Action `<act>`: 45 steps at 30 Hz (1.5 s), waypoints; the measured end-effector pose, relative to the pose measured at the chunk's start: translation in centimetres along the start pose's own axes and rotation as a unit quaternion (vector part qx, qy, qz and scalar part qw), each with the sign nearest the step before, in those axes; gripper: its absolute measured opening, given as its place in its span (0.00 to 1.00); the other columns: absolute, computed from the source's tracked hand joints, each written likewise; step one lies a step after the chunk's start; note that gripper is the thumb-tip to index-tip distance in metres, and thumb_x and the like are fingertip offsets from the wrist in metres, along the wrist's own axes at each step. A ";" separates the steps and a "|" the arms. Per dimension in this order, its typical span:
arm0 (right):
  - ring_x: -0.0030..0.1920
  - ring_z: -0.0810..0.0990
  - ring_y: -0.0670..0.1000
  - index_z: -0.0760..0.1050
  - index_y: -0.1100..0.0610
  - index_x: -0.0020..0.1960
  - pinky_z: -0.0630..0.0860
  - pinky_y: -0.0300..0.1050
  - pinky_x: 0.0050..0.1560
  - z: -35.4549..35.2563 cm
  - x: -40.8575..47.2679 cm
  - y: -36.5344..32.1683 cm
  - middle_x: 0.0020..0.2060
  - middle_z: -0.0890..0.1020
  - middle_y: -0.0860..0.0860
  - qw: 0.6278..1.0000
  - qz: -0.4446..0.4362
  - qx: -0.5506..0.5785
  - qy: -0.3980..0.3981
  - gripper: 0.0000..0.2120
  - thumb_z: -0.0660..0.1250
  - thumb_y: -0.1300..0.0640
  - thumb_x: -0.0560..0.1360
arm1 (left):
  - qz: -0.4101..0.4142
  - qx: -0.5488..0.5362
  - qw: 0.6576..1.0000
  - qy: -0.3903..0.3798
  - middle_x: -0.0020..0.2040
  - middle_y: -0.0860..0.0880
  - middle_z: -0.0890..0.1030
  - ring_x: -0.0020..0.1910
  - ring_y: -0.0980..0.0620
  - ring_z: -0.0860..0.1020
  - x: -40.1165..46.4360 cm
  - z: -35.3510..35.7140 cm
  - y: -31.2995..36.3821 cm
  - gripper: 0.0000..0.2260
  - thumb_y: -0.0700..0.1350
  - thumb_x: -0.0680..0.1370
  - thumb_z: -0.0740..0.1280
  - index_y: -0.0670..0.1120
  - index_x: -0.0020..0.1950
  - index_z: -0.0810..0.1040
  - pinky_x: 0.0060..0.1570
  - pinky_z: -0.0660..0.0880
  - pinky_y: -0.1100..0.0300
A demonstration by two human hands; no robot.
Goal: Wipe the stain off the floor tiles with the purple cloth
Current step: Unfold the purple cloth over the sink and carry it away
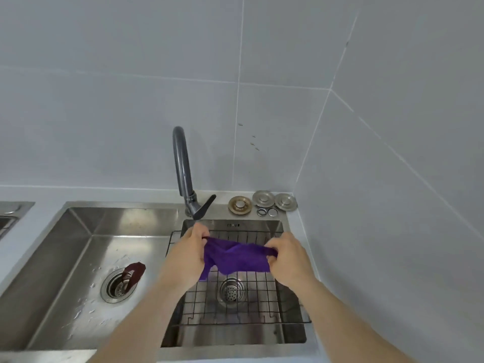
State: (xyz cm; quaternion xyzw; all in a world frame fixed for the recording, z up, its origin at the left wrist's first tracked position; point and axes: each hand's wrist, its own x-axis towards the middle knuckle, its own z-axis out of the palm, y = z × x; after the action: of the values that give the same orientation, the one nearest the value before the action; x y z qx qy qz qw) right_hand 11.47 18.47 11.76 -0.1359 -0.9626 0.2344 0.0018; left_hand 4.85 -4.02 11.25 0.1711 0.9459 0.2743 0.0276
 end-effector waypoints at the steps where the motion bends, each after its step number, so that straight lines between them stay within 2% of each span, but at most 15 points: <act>1: 0.53 0.78 0.52 0.83 0.50 0.55 0.78 0.46 0.52 -1.0 -1.3 -0.9 0.52 0.76 0.51 1.000 -0.002 0.004 0.017 0.11 0.68 0.61 0.77 | 0.007 0.007 1.000 -0.002 0.46 0.54 0.74 0.41 0.57 0.77 -0.9 -1.5 0.5 0.06 0.41 0.83 0.57 0.51 0.57 0.68 0.39 0.75 0.60; 3: 0.54 0.79 0.54 0.82 0.50 0.55 0.77 0.47 0.54 -3.2 -4.2 -2.8 0.53 0.79 0.51 0.999 -0.003 0.016 0.045 0.12 0.68 0.61 0.75 | 0.021 0.010 1.000 0.000 0.45 0.53 0.75 0.40 0.57 0.75 -3.4 -4.7 1.4 0.12 0.37 0.80 0.60 0.53 0.57 0.67 0.36 0.70 0.62; 4: 0.54 0.80 0.54 0.82 0.49 0.55 0.77 0.49 0.54 -4.3 -6.0 -3.7 0.53 0.80 0.51 0.998 -0.001 0.025 0.055 0.12 0.68 0.61 0.75 | 0.029 0.007 1.000 0.006 0.46 0.52 0.75 0.41 0.56 0.76 -4.9 -6.3 1.9 0.15 0.35 0.79 0.61 0.54 0.56 0.66 0.37 0.71 0.60; 7: 0.52 0.81 0.56 0.81 0.49 0.54 0.77 0.47 0.47 -7.4 -11.8 -6.4 0.50 0.84 0.50 0.996 -0.005 0.041 0.085 0.11 0.68 0.60 0.74 | 0.048 -0.001 0.998 0.038 0.54 0.49 0.75 0.49 0.49 0.77 -10.3 -10.9 3.5 0.18 0.31 0.75 0.58 0.52 0.57 0.69 0.49 0.76 0.53; 9: 0.51 0.82 0.57 0.80 0.49 0.55 0.74 0.45 0.45 -9.1 -16.0 -8.0 0.50 0.85 0.51 0.992 -0.011 0.051 0.112 0.11 0.69 0.60 0.74 | 0.060 0.012 0.996 0.068 0.57 0.50 0.76 0.52 0.49 0.77 -14.2 -13.5 4.4 0.19 0.31 0.75 0.58 0.51 0.59 0.72 0.52 0.75 0.55; 12: 0.52 0.81 0.59 0.79 0.51 0.57 0.72 0.45 0.45 -11.2 -22.0 -9.7 0.50 0.84 0.53 0.988 -0.013 0.058 0.143 0.14 0.72 0.58 0.73 | 0.081 0.018 0.991 0.108 0.58 0.49 0.78 0.50 0.52 0.77 -19.9 -16.5 5.4 0.16 0.33 0.79 0.60 0.50 0.60 0.74 0.50 0.71 0.57; 16: 0.48 0.78 0.56 0.76 0.53 0.55 0.70 0.45 0.45 -13.8 -28.4 -11.4 0.47 0.81 0.50 0.987 -0.016 0.065 0.149 0.13 0.74 0.57 0.72 | 0.078 0.021 0.987 0.137 0.57 0.48 0.80 0.54 0.44 0.79 -26.0 -19.8 6.2 0.08 0.42 0.83 0.60 0.49 0.60 0.75 0.51 0.76 0.49; 21: 0.47 0.76 0.55 0.71 0.50 0.50 0.70 0.45 0.45 -15.9 -34.2 -11.9 0.45 0.79 0.50 0.987 -0.020 0.084 0.138 0.14 0.75 0.54 0.71 | 0.084 0.027 0.984 0.155 0.52 0.50 0.82 0.51 0.44 0.79 -30.8 -22.2 7.9 0.07 0.47 0.83 0.62 0.51 0.58 0.78 0.49 0.75 0.49; 27: 0.47 0.77 0.54 0.70 0.49 0.50 0.70 0.44 0.46 -17.7 -38.9 -10.1 0.45 0.78 0.49 0.988 -0.046 0.100 0.108 0.11 0.72 0.53 0.74 | 0.094 0.027 0.984 0.147 0.48 0.51 0.82 0.49 0.45 0.79 -35.0 -22.5 10.6 0.05 0.47 0.82 0.63 0.54 0.53 0.78 0.49 0.77 0.47; 33: 0.46 0.76 0.54 0.71 0.48 0.47 0.69 0.44 0.45 -18.1 -42.7 -6.0 0.43 0.79 0.48 0.987 -0.059 0.094 0.113 0.11 0.73 0.50 0.75 | 0.086 0.035 0.987 0.134 0.49 0.51 0.83 0.50 0.45 0.79 -39.2 -20.8 13.7 0.04 0.47 0.82 0.65 0.54 0.52 0.78 0.50 0.76 0.48; 37: 0.46 0.78 0.55 0.71 0.48 0.46 0.72 0.45 0.44 -17.1 -45.1 -3.2 0.41 0.79 0.47 0.986 -0.062 0.117 0.105 0.10 0.73 0.50 0.76 | 0.065 0.049 0.989 0.127 0.49 0.54 0.84 0.50 0.46 0.80 -42.3 -18.9 15.0 0.03 0.49 0.81 0.65 0.55 0.50 0.79 0.51 0.77 0.48; 41: 0.45 0.77 0.54 0.70 0.47 0.47 0.71 0.46 0.44 -15.2 -47.5 -0.6 0.41 0.80 0.46 0.983 -0.071 0.125 0.110 0.09 0.71 0.48 0.77 | 0.046 0.071 0.990 0.114 0.50 0.52 0.84 0.51 0.45 0.80 -45.4 -15.9 15.5 0.04 0.50 0.81 0.66 0.53 0.52 0.80 0.49 0.75 0.50; 43: 0.45 0.77 0.54 0.72 0.48 0.48 0.70 0.45 0.44 -14.0 -48.7 0.6 0.42 0.80 0.47 0.984 -0.072 0.126 0.107 0.08 0.70 0.49 0.77 | 0.043 0.073 0.991 0.105 0.49 0.51 0.84 0.51 0.45 0.80 -46.8 -14.4 15.5 0.05 0.50 0.80 0.67 0.51 0.52 0.81 0.47 0.72 0.52; 45: 0.46 0.77 0.55 0.74 0.50 0.51 0.70 0.46 0.44 -12.6 -50.0 1.7 0.43 0.81 0.48 0.987 -0.059 0.117 0.096 0.07 0.70 0.52 0.78 | 0.038 0.072 0.993 0.089 0.47 0.51 0.84 0.49 0.45 0.80 -48.4 -12.8 15.3 0.06 0.52 0.80 0.67 0.52 0.51 0.81 0.48 0.74 0.51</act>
State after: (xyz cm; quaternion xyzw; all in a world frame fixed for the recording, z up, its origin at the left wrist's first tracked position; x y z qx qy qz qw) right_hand 60.89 12.52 25.19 -0.0997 -0.9301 0.3309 0.1242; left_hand 53.15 -14.81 28.22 0.1832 0.9547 0.2208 -0.0794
